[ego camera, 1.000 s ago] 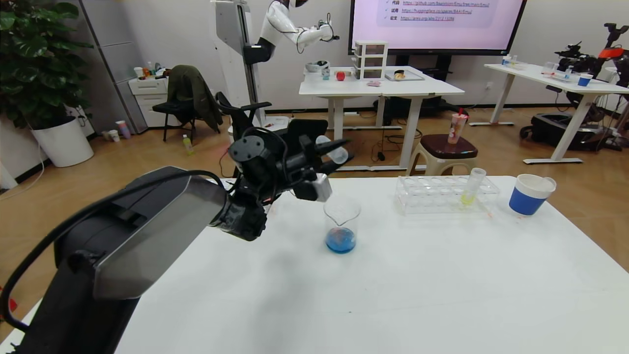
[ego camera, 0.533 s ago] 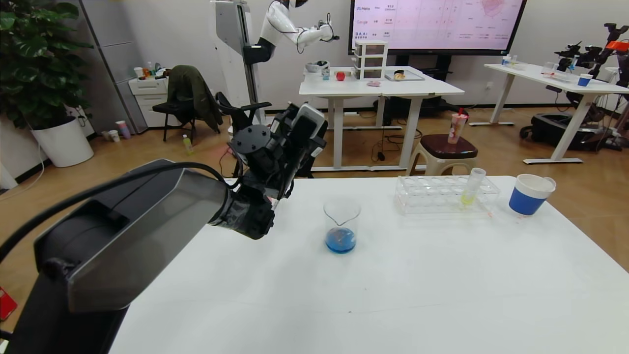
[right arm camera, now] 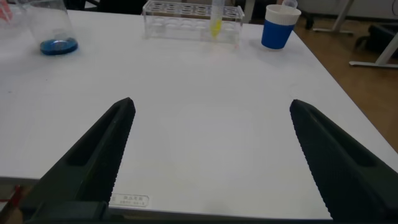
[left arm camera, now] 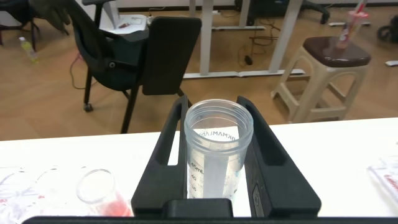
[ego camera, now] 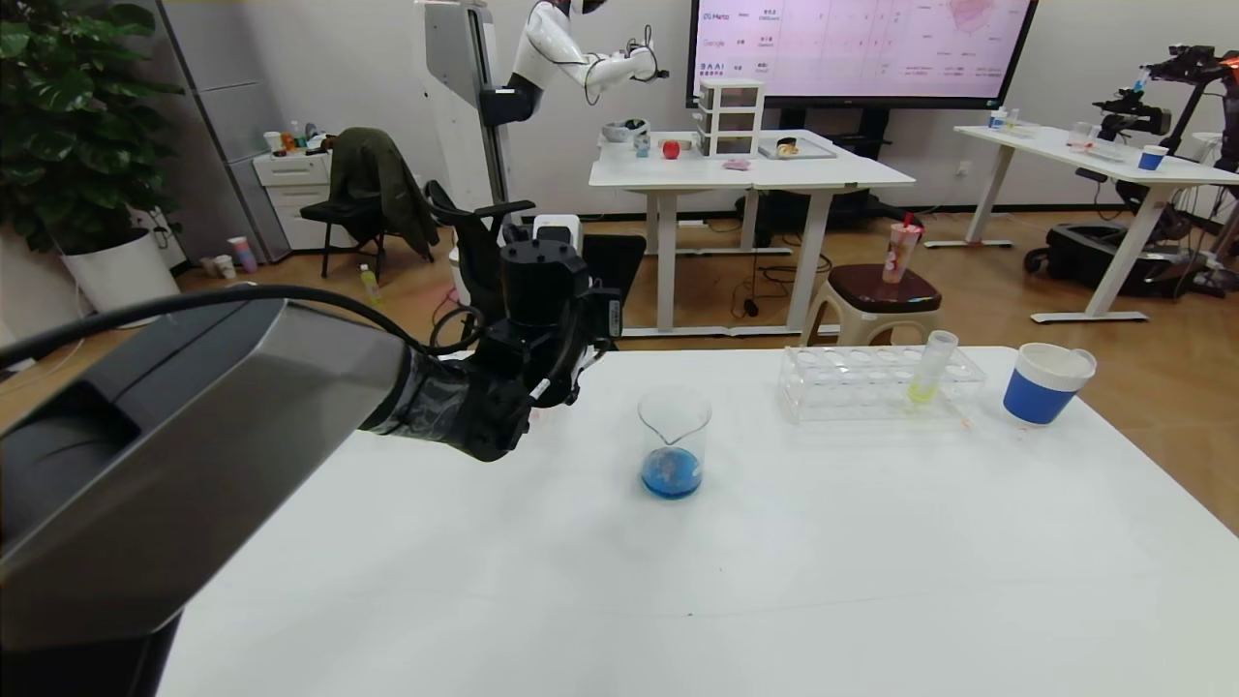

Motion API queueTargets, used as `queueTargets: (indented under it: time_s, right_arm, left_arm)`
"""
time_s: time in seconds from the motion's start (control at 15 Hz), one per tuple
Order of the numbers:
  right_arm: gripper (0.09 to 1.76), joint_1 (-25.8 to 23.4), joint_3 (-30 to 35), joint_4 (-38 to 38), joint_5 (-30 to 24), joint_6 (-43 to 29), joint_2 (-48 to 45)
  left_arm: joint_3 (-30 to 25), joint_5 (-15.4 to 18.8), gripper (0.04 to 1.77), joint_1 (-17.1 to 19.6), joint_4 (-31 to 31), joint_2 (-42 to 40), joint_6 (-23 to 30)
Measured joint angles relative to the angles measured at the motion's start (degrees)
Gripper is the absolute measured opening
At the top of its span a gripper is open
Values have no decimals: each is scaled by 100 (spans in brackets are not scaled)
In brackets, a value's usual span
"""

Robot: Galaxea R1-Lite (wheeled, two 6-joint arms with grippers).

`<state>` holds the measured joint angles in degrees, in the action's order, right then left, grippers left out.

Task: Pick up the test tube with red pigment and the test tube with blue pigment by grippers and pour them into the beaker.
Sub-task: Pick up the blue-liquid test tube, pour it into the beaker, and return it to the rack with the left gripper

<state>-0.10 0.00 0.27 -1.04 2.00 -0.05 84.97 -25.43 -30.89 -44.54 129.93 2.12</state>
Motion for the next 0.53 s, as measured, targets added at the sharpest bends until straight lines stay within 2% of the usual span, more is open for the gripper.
queueTargets:
  time_s: [0.13, 0.33, 0.53]
  right_arm:
    - [174, 0, 0, -2, 0, 1, 0]
    - [174, 0, 0, 0, 0, 0, 0]
    - [174, 2, 0, 0, 0, 1, 0]
  left_arm:
    - [-243, 2, 53, -74, 4, -154, 112]
    - [-396, 21, 53, 13, 56, -402, 90]
    - [-449, 104, 53, 546, 144, -716, -65]
